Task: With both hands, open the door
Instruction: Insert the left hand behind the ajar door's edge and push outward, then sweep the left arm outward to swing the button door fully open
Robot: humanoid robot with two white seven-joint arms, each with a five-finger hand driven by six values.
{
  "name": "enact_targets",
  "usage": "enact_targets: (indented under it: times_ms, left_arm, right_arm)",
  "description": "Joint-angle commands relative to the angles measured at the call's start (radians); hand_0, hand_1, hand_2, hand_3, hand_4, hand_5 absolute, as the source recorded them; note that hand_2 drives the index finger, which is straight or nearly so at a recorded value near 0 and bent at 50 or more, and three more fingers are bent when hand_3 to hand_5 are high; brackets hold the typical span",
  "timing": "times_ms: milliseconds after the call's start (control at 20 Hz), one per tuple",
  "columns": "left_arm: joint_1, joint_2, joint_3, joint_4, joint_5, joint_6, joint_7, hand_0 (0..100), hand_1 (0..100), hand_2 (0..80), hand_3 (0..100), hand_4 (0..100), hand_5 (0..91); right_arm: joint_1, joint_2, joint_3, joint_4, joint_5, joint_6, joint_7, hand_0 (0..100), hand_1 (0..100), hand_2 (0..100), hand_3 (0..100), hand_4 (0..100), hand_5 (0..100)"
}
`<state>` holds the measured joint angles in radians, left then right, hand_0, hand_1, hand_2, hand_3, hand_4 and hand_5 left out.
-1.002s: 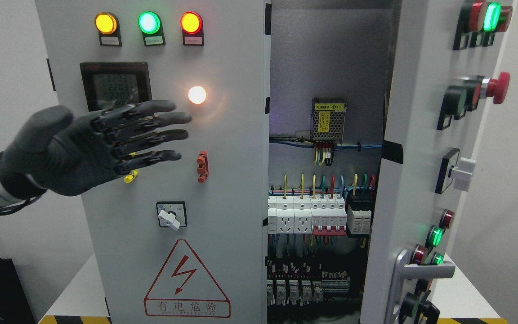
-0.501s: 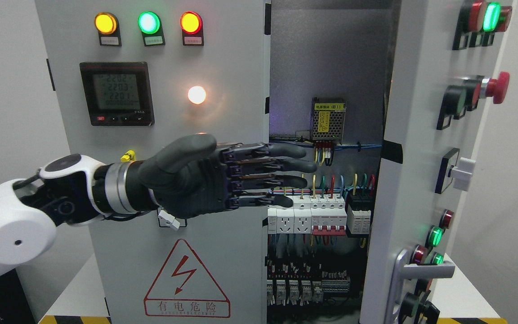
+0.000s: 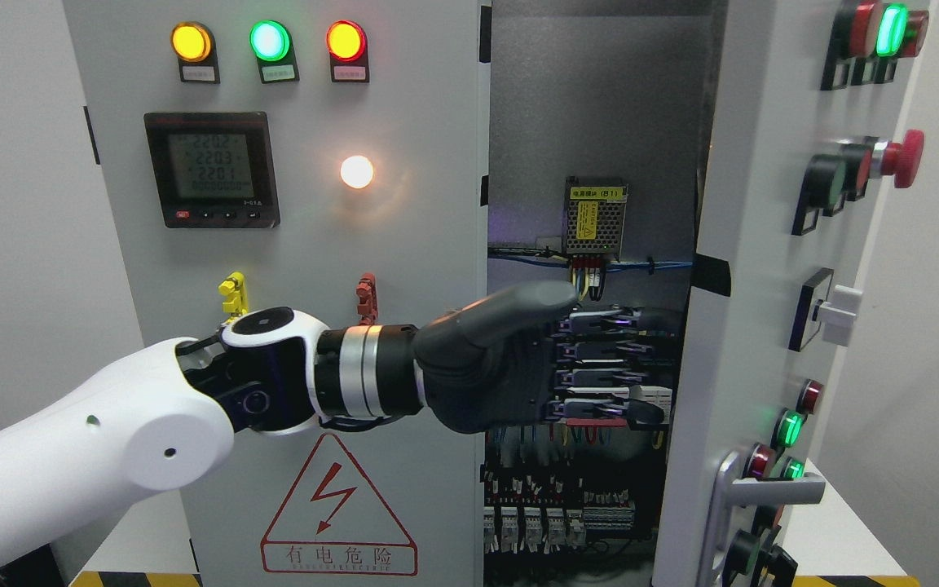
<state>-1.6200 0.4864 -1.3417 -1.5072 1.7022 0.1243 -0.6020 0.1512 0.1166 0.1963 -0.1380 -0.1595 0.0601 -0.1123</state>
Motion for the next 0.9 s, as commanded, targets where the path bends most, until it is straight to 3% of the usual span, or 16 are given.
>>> enact_targets:
  times_ms: [0,200,451,851]
  left_arm:
    - [0.011,-0.173,0.022,0.001,0.010,-0.003,0.042,12,39,0.0,0,0,0.0]
    - [0.028,-0.221,0.076,0.002,-0.004,-0.002,0.102,12,39,0.0,0,0,0.0]
    - [0.032,-0.291,0.069,-0.002,-0.081,-0.002,0.140,12,39,0.0,0,0,0.0]
    - [0.020,-0.406,0.076,0.002,-0.087,-0.006,0.266,12,39,0.0,0,0,0.0]
  right_arm:
    - [0.001,0.000,0.000,0.000,0.000,0.000,0.000,12,39,0,0,0,0]
    - [0.001,0.000,0.000,0.000,0.000,0.000,0.000,12,39,0,0,0,0]
    - [0.001,0.000,0.000,0.000,0.000,0.000,0.000,12,39,0,0,0,0]
    - [-0.001,0.000,0.000,0.000,0.000,0.000,0.000,12,39,0,0,0,0]
